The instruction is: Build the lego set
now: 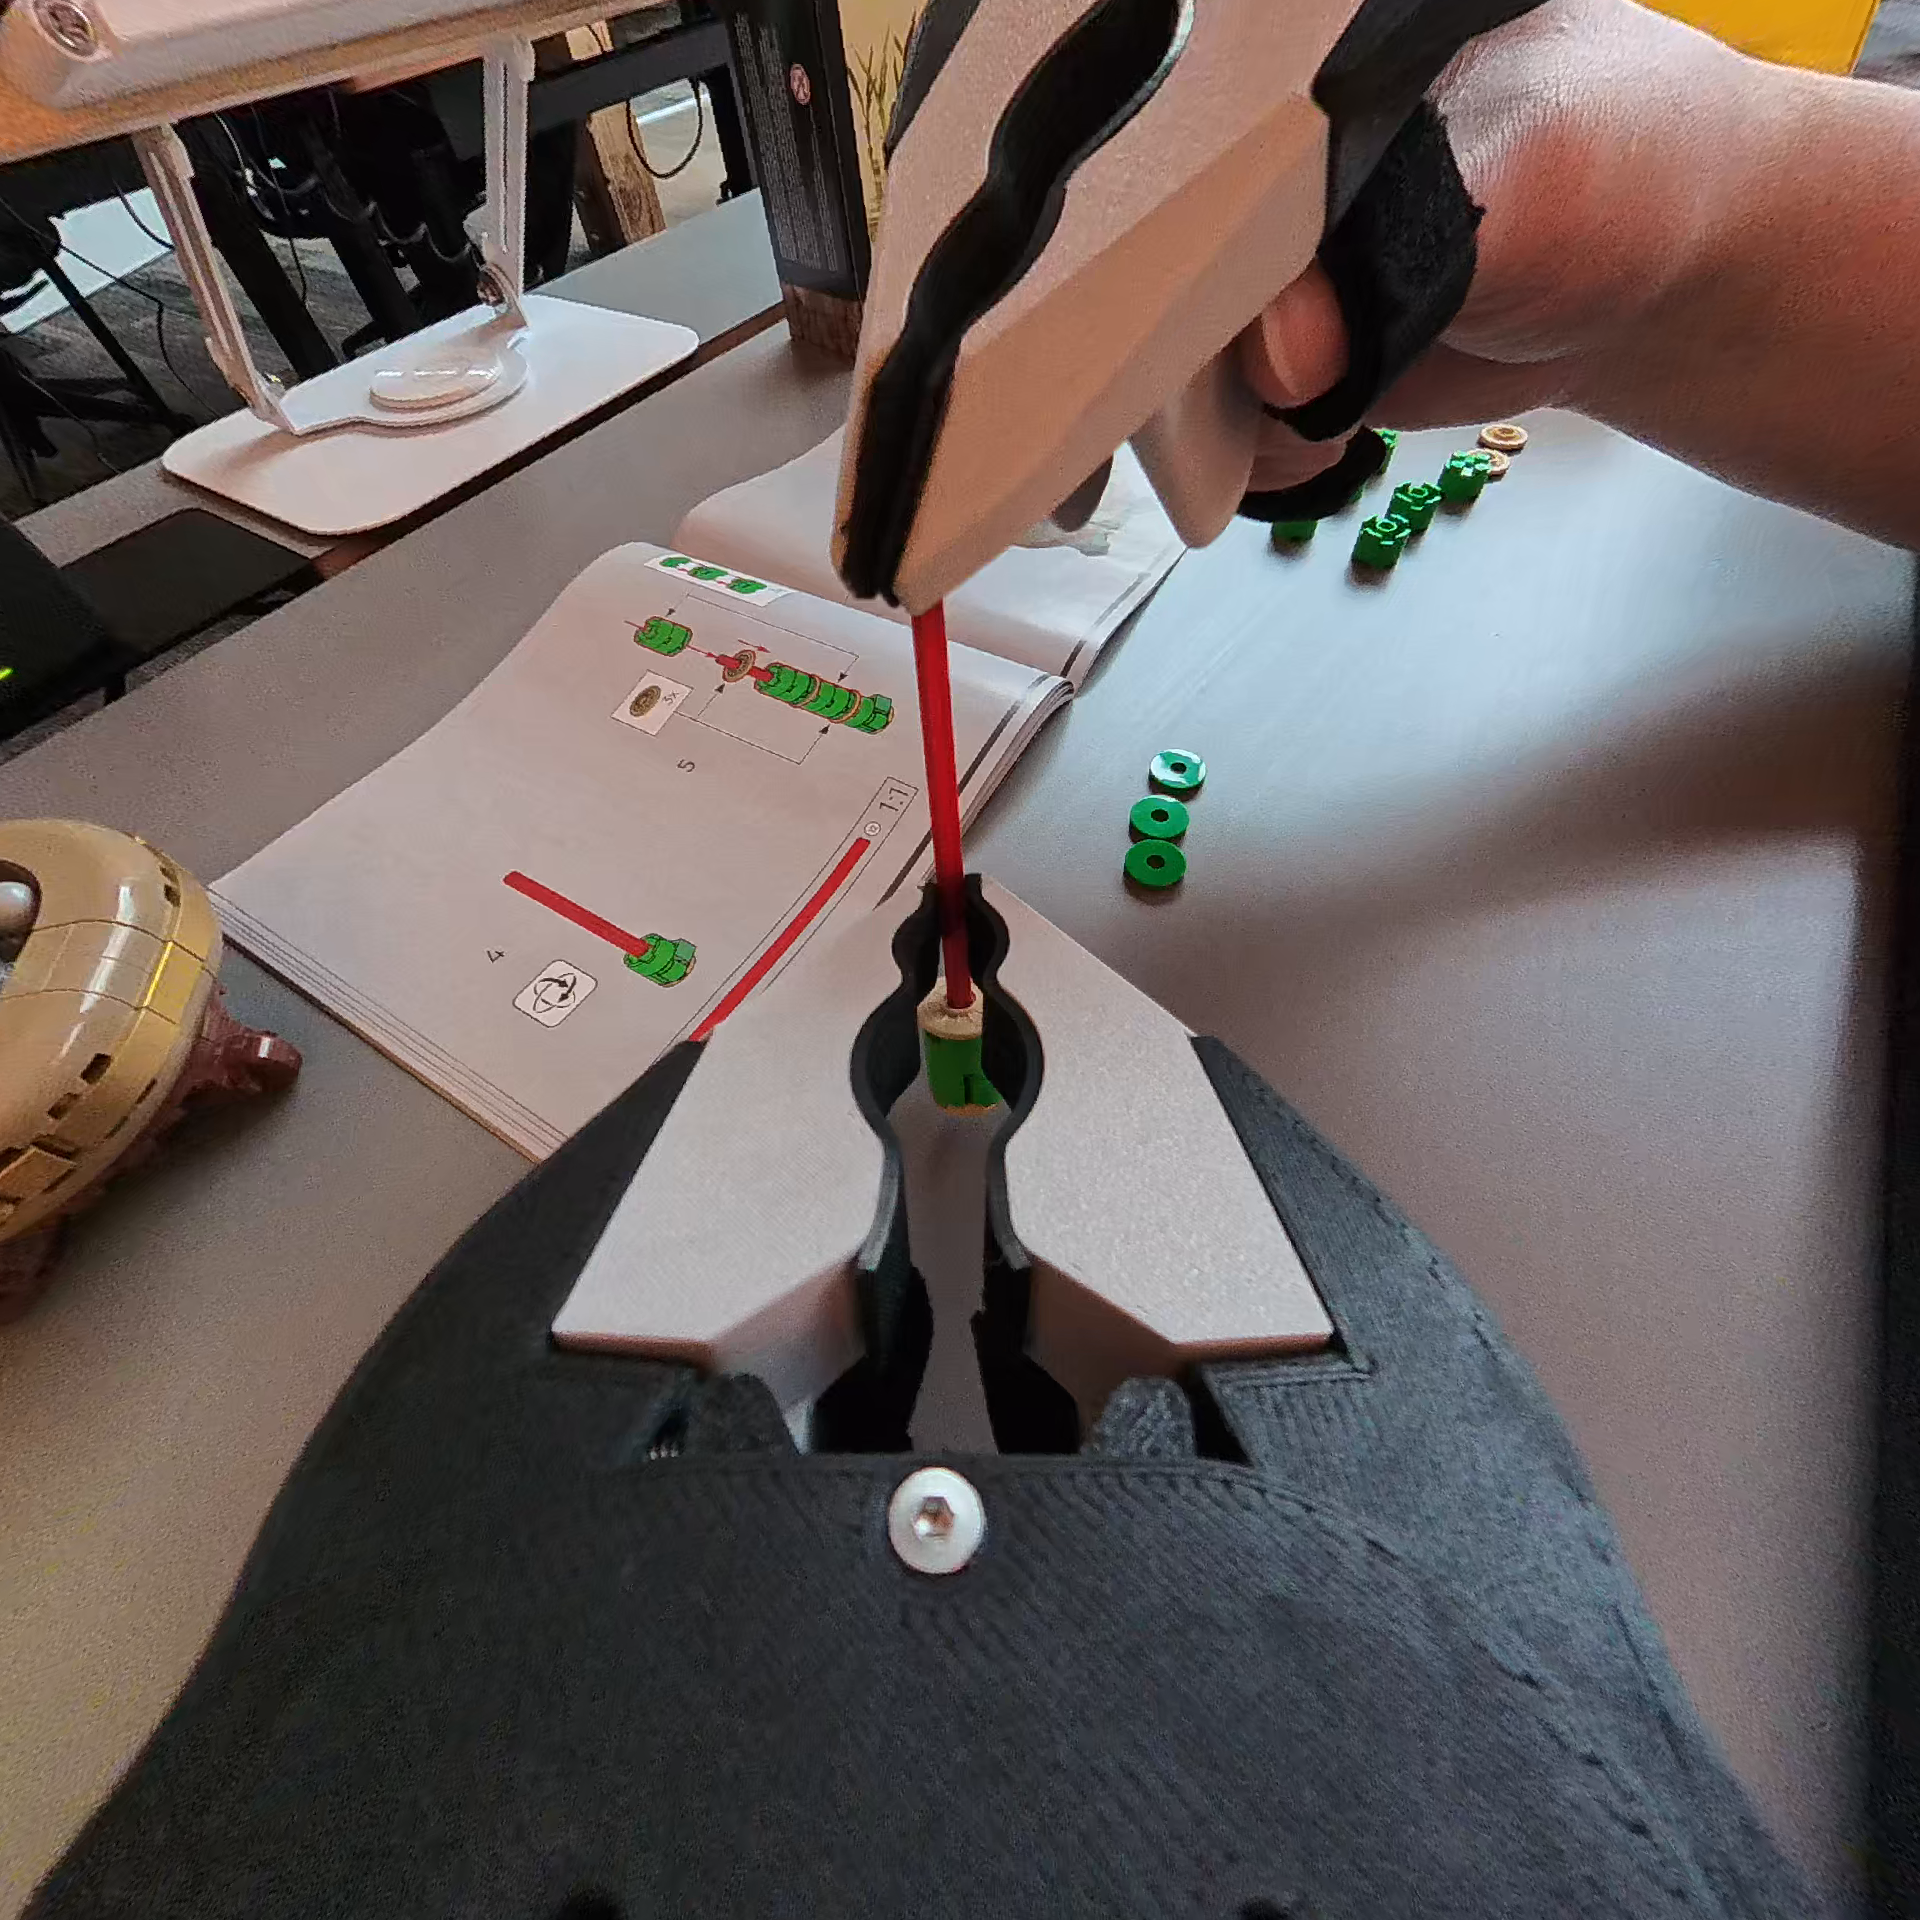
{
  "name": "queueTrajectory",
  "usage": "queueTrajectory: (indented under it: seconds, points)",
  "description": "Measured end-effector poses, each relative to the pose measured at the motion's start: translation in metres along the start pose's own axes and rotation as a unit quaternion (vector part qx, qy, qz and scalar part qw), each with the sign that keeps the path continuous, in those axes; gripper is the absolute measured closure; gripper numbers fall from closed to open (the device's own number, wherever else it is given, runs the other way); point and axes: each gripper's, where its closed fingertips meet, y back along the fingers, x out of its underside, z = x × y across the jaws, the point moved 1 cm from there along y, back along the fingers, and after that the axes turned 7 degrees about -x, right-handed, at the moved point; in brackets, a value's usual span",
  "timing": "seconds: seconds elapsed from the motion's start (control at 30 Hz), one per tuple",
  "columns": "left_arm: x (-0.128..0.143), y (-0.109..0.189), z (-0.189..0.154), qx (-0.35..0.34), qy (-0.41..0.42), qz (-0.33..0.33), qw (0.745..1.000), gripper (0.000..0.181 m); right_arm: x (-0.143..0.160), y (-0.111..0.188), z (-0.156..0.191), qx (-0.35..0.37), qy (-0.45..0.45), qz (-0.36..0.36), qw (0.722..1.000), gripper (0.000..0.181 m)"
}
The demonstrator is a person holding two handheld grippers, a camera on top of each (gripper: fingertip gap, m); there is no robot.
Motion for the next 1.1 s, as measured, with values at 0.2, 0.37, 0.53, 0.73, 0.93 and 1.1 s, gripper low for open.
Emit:
queueTrajectory:
  seconds: [0.2,0.37,0.53,0.73,0.93,1.1]
  points:
    - [0.004,0.003,0.008,-0.017,-0.001,0.010,1.000,0.166,-0.002,-0.018,-0.003,0.011,0.020,0.030,0.999,0.179]
    - [0.007,0.005,0.011,-0.027,-0.016,0.020,0.999,0.178,-0.002,-0.025,0.004,0.008,0.049,0.043,0.998,0.178]
    - [0.010,0.009,0.021,-0.048,-0.005,0.029,0.998,0.179,-0.034,0.053,-0.008,0.078,0.100,0.054,0.990,0.158]
    - [0.010,0.009,0.024,-0.040,0.016,0.026,0.999,0.178,-0.070,0.207,-0.015,0.223,0.086,-0.040,0.970,0.160]
    - [0.021,0.004,0.022,-0.043,0.003,0.058,0.997,0.173,-0.069,0.275,-0.008,0.266,0.072,-0.093,0.957,0.160]
    - [0.021,0.004,0.022,-0.047,-0.002,0.058,0.997,0.171,-0.058,0.291,-0.010,0.279,0.063,-0.083,0.955,0.160]
